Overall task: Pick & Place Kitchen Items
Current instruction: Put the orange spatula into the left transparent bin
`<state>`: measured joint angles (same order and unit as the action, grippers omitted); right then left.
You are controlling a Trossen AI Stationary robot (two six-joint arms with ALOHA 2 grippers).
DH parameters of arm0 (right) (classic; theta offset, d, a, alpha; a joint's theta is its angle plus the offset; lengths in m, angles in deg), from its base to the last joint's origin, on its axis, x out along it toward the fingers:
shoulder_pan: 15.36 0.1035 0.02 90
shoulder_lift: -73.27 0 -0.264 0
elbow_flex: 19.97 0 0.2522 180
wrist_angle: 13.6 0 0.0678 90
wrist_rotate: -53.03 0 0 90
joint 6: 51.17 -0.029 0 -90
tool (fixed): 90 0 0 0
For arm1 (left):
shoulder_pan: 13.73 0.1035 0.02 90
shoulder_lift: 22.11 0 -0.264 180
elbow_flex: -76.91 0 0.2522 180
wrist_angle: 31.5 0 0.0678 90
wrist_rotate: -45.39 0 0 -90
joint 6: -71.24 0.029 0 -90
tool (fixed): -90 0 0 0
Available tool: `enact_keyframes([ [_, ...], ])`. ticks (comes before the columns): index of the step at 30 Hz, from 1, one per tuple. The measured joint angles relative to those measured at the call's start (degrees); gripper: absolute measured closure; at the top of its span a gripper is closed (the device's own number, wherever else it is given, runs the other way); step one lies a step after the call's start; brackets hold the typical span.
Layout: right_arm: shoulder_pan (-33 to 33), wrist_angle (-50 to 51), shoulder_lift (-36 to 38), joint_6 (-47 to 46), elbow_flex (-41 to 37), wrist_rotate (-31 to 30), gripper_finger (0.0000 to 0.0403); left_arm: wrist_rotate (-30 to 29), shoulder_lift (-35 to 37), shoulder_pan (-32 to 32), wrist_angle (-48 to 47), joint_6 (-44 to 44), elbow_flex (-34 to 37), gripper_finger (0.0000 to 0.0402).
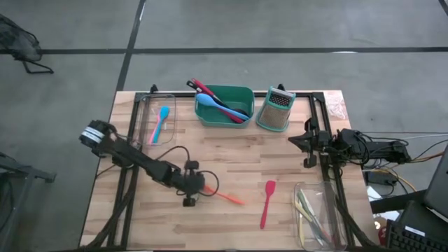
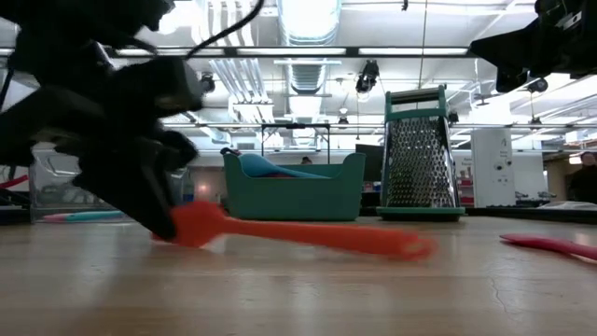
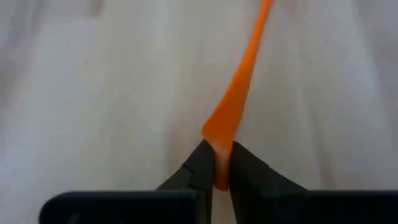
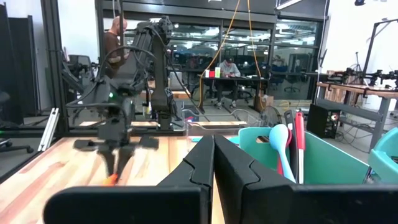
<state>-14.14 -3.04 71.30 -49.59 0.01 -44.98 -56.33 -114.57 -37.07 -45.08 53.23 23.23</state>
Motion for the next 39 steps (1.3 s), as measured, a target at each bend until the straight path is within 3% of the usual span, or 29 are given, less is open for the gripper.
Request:
enact_keyframes([
  [8, 0.0, 0.0, 0.0, 0.0, 0.0, 0.0, 0.0394, -12.8, 18.0, -2.2, -22.4, -5.1, 0.1, 0.037],
  [13, 0.0, 0.0, -0.1, 0.0, 0.0, 0.0, 0.0394, -28.1, 28.5, -5.3, -39.1, -16.6, 0.1, 0.037],
  [17, 0.0, 0.0, 0.0, 0.0, 0.0, 0.0, 0.0394, -34.4, 33.9, -6.9, -50.1, -27.3, 0.1, 0.037],
  [25, 0.0, 0.0, 0.0, 0.1, 0.0, 0.0, 0.0394, -41.7, 37.0, -7.1, -72.9, -53.5, 0.1, 0.0374],
  [32, 0.0, 0.0, 0.0, 0.0, 0.0, 0.0, 0.0394, -39.3, 36.7, -7.0, -90.5, -77.4, 0.7, 0.0365],
  [39, 0.0, 0.0, 0.0, 0.1, 0.0, 0.0, 0.0394, -40.1, 37.0, -6.7, -90.2, -78.8, 2.0, 0.0367],
])
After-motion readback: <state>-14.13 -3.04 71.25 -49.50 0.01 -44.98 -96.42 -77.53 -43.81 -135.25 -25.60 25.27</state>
